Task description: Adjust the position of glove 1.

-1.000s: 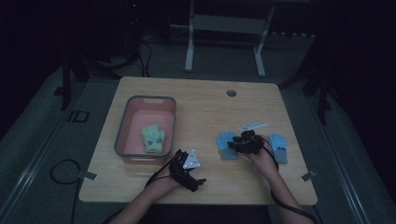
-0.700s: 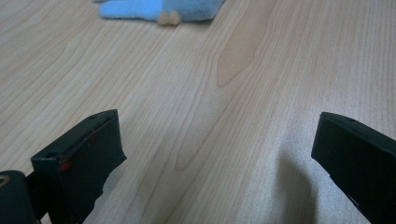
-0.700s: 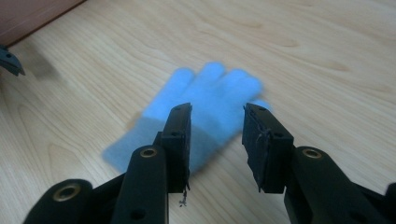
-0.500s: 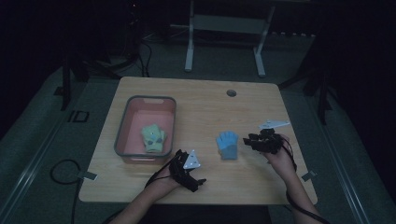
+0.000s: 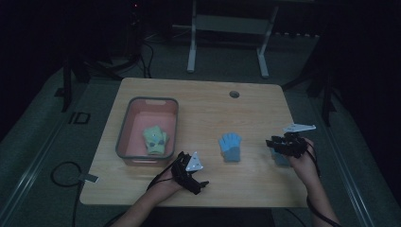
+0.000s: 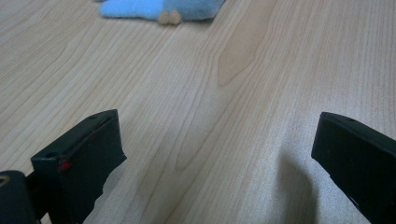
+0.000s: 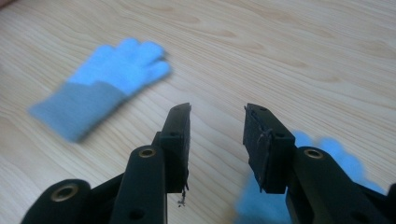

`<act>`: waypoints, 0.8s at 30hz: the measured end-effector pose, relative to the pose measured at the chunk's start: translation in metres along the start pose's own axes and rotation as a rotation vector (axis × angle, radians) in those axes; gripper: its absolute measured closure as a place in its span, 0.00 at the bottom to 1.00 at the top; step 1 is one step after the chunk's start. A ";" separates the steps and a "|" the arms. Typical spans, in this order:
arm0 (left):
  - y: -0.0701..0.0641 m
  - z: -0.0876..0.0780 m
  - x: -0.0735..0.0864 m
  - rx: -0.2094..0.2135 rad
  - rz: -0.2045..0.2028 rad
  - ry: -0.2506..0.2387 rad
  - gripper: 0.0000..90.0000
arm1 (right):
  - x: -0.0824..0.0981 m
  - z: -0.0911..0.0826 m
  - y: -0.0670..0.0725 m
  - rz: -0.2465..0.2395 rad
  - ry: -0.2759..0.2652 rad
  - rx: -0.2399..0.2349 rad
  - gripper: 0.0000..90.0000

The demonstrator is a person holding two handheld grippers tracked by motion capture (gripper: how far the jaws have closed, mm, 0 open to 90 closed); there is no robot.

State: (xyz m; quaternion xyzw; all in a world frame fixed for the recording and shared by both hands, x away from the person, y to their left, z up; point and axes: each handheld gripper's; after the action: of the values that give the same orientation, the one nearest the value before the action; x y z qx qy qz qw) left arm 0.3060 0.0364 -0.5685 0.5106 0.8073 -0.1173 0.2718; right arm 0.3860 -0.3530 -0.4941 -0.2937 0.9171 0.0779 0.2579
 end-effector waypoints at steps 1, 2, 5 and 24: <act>0.000 0.000 0.000 0.000 0.000 0.001 0.02 | 0.003 -0.001 -0.004 0.010 0.001 0.005 0.68; 0.000 0.000 0.000 -0.001 0.000 0.001 0.02 | 0.009 -0.004 -0.013 0.028 0.002 0.014 0.68; 0.000 0.000 0.000 -0.002 -0.001 0.001 0.02 | 0.019 -0.006 -0.025 0.059 0.012 0.023 0.68; 0.000 0.001 0.000 -0.002 -0.002 0.004 0.03 | 0.054 0.026 -0.041 0.109 0.069 0.070 0.71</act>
State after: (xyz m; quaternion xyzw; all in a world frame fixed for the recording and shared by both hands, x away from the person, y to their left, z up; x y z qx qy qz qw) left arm 0.3059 0.0359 -0.5694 0.5098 0.8084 -0.1157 0.2706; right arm 0.3837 -0.4056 -0.5438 -0.2367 0.9423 0.0497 0.2314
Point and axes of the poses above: each handheld gripper's, and its own axes: z roughly forward along the jaws, x roughly out of its underside, y roughly to its left, and after that the axes turned 15 degrees about y, right-handed
